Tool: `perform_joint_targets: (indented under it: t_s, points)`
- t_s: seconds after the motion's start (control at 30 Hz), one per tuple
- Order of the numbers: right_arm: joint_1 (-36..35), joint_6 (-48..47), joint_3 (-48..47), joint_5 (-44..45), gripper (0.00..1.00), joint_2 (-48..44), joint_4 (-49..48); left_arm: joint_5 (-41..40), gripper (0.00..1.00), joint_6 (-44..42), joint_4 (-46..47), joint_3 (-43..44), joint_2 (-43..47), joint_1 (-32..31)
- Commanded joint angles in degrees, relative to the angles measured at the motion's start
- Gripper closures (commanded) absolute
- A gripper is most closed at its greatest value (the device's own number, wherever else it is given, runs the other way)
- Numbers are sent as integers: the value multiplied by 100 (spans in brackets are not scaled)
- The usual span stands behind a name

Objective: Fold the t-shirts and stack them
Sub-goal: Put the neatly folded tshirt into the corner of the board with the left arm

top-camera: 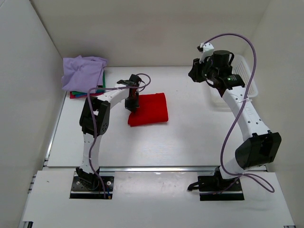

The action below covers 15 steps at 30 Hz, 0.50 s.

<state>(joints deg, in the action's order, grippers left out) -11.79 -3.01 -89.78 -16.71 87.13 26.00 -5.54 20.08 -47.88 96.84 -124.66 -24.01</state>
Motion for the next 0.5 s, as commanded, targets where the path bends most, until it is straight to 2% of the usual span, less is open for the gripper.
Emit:
perform_joint_targets:
  t_s: [0.0,0.2,0.47]
  points:
    - [89,72,179,-192,82,-337,-402,10,100,-153,-547,-60,-112,45]
    - [274,248,601,-438,82,-583,-552,-166,100,-408,-1073,606,188,212]
    - [248,274,637,-526,82,-671,-526,-632,100,-706,-2049,2907,-206,353]
